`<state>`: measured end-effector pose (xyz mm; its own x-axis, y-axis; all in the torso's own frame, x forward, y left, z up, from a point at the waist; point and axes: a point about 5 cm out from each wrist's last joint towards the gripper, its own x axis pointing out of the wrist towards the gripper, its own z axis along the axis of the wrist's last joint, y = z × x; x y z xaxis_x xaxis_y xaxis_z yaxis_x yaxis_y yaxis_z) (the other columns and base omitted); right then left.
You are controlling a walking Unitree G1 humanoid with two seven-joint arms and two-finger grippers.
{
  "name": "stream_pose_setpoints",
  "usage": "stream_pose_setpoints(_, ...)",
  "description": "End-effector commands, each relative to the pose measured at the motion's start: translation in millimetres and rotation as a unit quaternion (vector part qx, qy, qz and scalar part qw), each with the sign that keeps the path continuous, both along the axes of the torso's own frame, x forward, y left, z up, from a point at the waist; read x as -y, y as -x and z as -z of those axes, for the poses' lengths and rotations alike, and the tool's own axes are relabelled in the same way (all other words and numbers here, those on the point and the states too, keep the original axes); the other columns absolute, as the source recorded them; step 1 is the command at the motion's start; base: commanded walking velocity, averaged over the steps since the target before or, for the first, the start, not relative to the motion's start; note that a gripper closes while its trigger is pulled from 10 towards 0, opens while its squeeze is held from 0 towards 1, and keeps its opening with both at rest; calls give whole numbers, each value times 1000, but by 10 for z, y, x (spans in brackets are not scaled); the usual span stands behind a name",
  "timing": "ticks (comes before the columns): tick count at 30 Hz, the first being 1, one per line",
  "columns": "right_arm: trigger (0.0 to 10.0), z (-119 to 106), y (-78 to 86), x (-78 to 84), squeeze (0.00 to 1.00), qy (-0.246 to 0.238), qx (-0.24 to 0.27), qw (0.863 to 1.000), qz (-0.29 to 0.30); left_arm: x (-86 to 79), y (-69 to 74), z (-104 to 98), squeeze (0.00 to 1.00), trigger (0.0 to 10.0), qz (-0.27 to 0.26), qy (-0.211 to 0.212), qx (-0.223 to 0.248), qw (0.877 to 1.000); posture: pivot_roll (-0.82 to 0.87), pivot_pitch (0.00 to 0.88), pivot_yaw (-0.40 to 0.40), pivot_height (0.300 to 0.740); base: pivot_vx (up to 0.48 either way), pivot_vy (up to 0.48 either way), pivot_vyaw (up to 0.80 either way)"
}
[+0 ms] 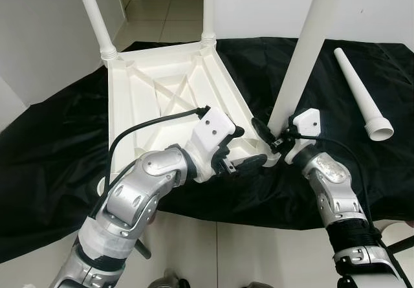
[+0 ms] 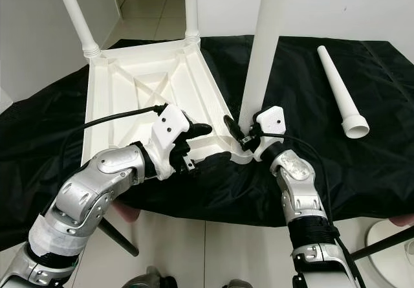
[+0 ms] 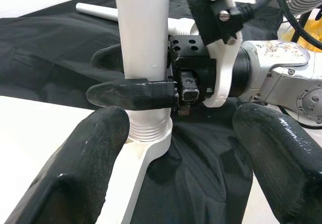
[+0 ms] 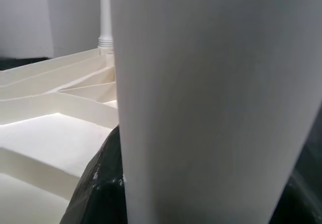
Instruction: Building children table
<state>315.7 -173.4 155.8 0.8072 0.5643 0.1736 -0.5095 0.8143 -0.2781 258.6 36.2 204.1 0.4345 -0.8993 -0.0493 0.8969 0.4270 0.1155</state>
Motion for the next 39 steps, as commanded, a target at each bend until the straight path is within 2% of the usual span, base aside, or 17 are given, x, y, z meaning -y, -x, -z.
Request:
stream_pose_setpoints(1, 10000, 201, 62, -39, 0, 34, -31, 999, -16, -8, 17, -4, 0, 10000, -2, -3, 0, 1000, -26, 16, 83, 740, 0, 0, 0)
stream_pose_setpoints(4, 10000, 225, 93, -64, 0, 59, -21, 998, -29, -7, 24, 2, 0, 10000, -1, -4, -1, 1000, -29, 25, 82, 740, 0, 0, 0)
stream_pose_setpoints(8, 10000, 276, 107, -57, 0, 68, -29, 997, -33, -4, 27, -3, 0, 10000, 1, -3, -2, 1000, -29, 25, 82, 740, 0, 0, 0)
stream_pose_setpoints(19, 10000, 299, 64, -5, 0, 68, -33, 997, -24, -7, 32, -7, 0, 10000, 2, -3, -3, 1000, -27, 37, 87, 740, 0, 0, 0)
stream_pose_setpoints(29, 10000, 377, -11, -32, 0, 2, -92, 996, -8, -23, 23, -19, 0, 10000, 1, -6, -2, 1000, -23, 42, 94, 740, 0, 0, 0)
stream_pose_setpoints(39, 10000, 410, -10, -70, 0, 3, -107, 994, -4, -30, 17, -15, 0, 10000, -2, -6, -5, 1000, -24, 43, 92, 740, 0, 0, 0)
